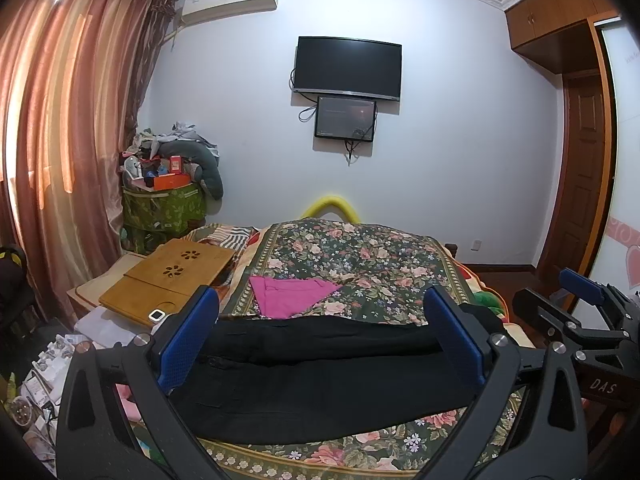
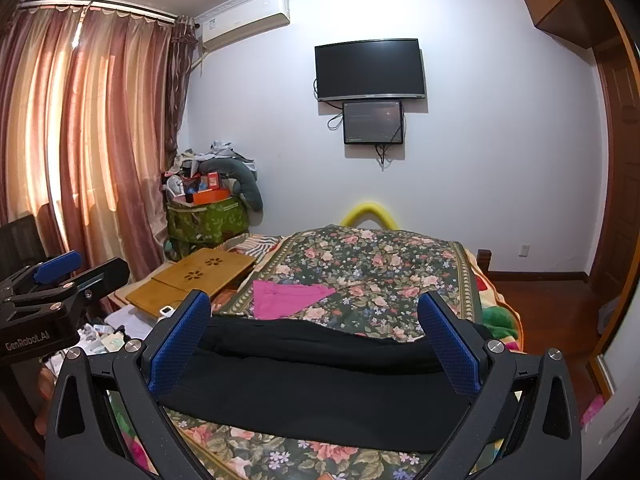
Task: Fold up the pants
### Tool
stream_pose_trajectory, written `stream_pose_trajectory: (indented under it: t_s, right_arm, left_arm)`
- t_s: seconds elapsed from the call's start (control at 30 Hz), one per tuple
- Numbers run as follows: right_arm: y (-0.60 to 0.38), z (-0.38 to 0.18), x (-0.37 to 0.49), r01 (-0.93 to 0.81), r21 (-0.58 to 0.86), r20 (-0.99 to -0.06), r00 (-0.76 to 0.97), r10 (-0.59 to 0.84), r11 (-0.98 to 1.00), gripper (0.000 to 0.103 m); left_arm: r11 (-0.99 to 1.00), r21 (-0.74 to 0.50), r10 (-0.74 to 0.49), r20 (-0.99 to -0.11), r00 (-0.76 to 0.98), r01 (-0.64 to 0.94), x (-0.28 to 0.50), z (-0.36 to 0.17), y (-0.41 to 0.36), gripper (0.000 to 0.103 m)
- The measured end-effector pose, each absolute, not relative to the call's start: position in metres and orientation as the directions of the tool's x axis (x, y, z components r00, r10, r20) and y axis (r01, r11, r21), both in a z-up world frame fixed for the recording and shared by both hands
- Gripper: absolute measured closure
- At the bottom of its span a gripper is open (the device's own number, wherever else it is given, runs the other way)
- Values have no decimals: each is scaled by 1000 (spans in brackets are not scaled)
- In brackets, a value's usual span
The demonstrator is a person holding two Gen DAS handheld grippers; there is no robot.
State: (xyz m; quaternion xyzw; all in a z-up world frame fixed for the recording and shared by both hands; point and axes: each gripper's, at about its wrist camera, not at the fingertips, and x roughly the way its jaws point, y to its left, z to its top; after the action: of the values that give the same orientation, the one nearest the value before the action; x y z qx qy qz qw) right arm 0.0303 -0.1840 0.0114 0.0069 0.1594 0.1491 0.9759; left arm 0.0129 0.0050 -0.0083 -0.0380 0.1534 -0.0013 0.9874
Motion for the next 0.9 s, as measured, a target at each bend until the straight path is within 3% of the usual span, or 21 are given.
stream_pose_trajectory:
  t_s: [0.9]
  right_arm:
    - [-186,13,32,-287,62,-310,905,292,956,0]
  left_arm:
    - [998,-71,-19,-302,953,-2,9,-5,2,0]
